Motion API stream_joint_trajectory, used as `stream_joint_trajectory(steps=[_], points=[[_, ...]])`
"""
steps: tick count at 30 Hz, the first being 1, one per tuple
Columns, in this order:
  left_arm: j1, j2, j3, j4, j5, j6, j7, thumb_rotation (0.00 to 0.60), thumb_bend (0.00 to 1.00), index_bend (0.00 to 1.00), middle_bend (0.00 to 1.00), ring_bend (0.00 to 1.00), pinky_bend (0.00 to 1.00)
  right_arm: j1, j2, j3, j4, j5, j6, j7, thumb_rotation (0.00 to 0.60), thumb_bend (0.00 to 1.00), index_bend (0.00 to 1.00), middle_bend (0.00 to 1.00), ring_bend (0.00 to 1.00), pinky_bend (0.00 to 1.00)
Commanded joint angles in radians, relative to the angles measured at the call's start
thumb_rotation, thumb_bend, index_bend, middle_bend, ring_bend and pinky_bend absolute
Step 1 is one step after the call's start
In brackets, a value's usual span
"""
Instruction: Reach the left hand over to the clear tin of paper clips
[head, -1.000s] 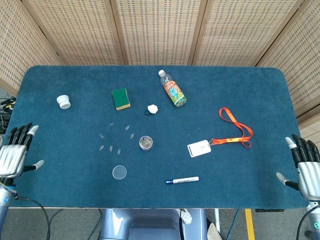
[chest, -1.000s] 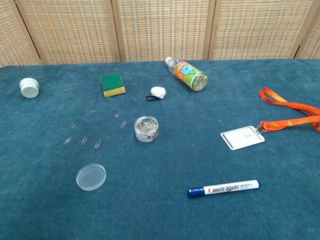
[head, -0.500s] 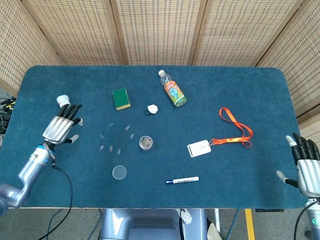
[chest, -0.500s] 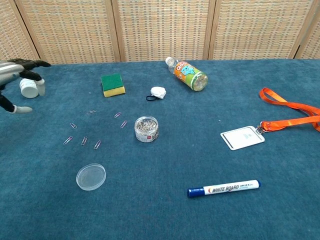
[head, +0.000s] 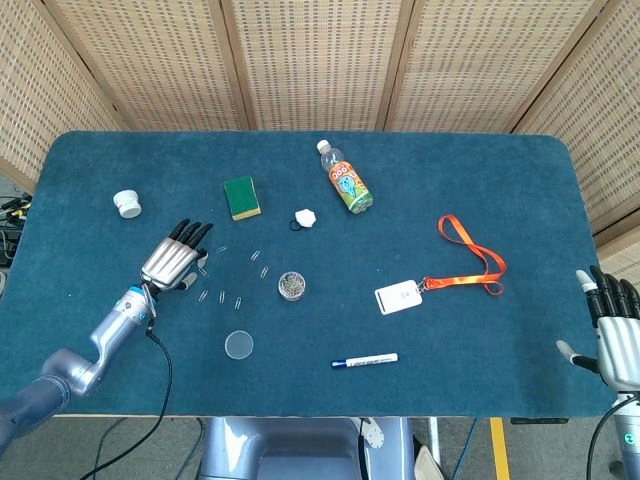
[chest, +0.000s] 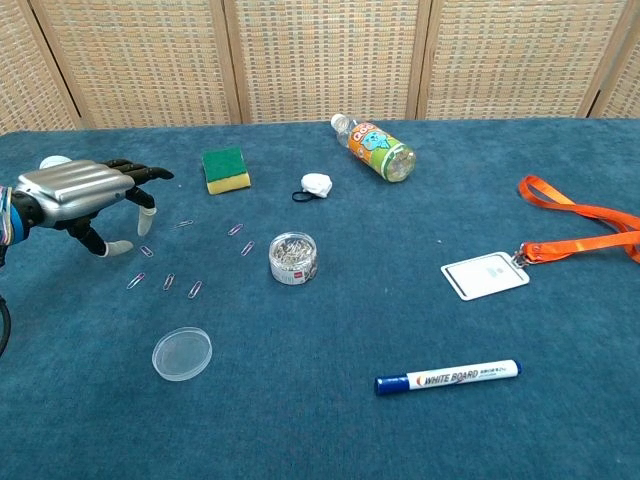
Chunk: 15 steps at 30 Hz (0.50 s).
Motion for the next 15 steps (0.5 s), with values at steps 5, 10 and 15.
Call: stream_joint_trajectory(steps=[5,10,15], points=[[-0.026,-0.007,0.002,0.000,-0.010,-0.031,0.041,0.600,0.37,0.51,0.00,0.00,0.00,0.001,-0.002,0.002,0.002,0.003,-0.001,0.001,0.600,0.00,0.01,0.00,0.00,0.00],[-0.028,-0.005,0.004,-0.002,-0.026,-0.054,0.058,0.600,0.37,0.51,0.00,0.00,0.00,0.001,-0.002,0.004,0.005,0.008,-0.002,0.006,0.600,0.00,0.01,0.00,0.00,0.00],[-0.027,-0.013,0.007,0.008,-0.036,-0.062,0.051,0.600,0.37,0.51,0.00,0.00,0.00,0.002,-0.002,0.003,0.007,0.008,-0.006,0.008,0.600,0.00,0.01,0.00,0.00,0.00]])
